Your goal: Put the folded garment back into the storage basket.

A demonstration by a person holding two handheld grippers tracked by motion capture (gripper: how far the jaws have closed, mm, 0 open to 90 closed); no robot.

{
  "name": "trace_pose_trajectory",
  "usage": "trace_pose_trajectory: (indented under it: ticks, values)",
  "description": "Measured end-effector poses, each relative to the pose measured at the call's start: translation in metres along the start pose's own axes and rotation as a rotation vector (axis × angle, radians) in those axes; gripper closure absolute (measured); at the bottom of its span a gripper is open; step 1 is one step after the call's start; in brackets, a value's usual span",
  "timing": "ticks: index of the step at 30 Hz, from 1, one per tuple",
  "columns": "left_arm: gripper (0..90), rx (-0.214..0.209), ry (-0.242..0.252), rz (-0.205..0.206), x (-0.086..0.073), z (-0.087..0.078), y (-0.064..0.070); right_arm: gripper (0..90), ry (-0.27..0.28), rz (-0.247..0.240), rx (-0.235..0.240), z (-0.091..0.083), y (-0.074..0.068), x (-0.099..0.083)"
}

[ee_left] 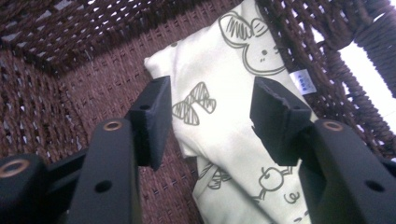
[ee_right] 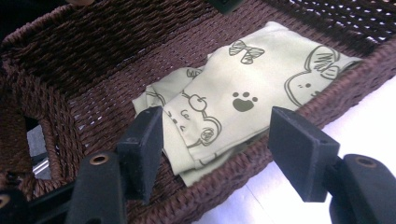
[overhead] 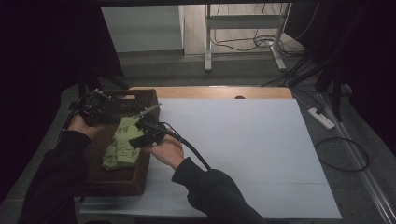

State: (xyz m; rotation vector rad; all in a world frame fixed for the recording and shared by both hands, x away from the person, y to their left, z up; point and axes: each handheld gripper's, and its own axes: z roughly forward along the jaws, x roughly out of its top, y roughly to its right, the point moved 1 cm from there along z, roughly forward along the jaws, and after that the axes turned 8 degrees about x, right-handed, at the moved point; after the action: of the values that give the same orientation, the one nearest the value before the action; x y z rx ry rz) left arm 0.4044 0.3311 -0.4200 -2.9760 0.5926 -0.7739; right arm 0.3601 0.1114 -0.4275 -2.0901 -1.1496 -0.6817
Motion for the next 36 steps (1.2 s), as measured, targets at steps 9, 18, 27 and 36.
trace_pose_trajectory:
  ticks: [9,18,27,36]
  values:
    - [42.0,-0.040,0.024,-0.002,0.000,-0.001,0.008,29.3,0.007,-0.019,-0.012,-0.011,0.005,-0.005]
    - [35.1,-0.076,0.050,-0.011,-0.004,-0.003,0.013,25.2,0.013,-0.025,-0.023,-0.021,0.011,-0.011]
    - [26.9,-0.087,0.071,-0.027,-0.009,-0.003,0.018,21.2,0.008,-0.018,-0.027,-0.030,0.019,-0.017]
    - [20.1,-0.094,0.087,-0.031,-0.013,-0.004,0.024,17.7,0.004,-0.023,-0.025,-0.036,0.023,-0.024]
